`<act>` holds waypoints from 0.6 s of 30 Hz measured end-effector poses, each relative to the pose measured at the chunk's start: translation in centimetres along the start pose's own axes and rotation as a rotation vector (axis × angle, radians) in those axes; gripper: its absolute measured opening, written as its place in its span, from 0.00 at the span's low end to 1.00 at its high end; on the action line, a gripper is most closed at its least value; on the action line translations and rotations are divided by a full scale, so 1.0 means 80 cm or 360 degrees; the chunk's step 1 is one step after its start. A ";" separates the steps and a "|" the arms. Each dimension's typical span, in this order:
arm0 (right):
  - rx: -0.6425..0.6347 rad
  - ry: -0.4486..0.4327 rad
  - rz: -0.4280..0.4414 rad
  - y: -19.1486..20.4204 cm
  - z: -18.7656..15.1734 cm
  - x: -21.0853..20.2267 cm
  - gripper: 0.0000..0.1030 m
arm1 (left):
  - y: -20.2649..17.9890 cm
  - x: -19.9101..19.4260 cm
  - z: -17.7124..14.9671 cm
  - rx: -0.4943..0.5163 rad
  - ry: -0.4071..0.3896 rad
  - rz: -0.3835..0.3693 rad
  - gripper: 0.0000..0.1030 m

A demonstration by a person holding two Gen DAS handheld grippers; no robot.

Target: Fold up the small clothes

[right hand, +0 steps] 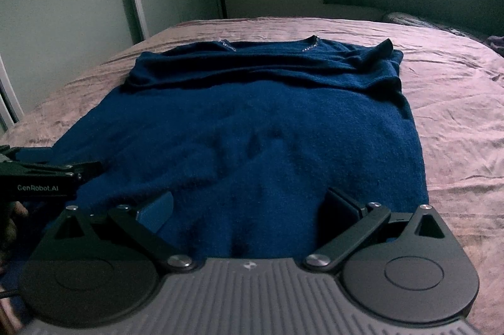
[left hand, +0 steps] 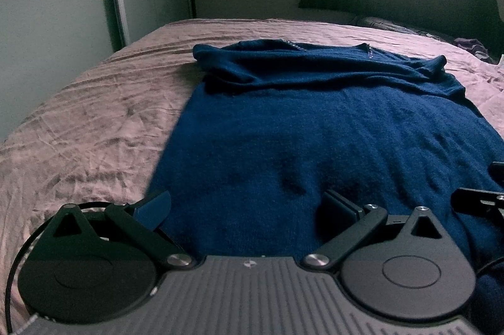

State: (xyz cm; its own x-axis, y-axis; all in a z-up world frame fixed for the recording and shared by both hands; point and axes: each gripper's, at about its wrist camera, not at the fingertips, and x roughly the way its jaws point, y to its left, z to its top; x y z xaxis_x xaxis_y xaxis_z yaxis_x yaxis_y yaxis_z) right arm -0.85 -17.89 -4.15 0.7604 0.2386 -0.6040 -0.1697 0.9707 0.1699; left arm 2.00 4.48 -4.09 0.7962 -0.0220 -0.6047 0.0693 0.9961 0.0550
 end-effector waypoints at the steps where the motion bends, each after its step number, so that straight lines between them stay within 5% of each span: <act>1: -0.0003 0.0002 -0.0003 0.001 0.000 0.000 1.00 | 0.002 -0.001 0.001 -0.0004 0.0002 -0.0010 0.99; 6: -0.0023 0.0010 0.0000 0.002 0.000 -0.002 1.00 | 0.011 -0.021 -0.005 0.0024 -0.0023 -0.0090 0.98; 12: 0.0125 -0.0018 0.0120 -0.023 -0.003 -0.024 1.00 | 0.032 -0.059 -0.011 0.0100 -0.0098 -0.0051 0.99; 18: 0.0142 0.0051 0.0105 -0.055 -0.014 -0.060 1.00 | 0.073 -0.077 -0.018 0.0003 -0.0030 -0.0276 0.99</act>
State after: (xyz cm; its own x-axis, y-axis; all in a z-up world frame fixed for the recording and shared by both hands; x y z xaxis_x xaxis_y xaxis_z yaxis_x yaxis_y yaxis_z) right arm -4.49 -23.28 -2.88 0.7288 0.3043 -0.6135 -0.1612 0.9469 0.2781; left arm -3.33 10.56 -1.19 0.7834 -0.1953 -0.5901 0.2078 0.9770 -0.0476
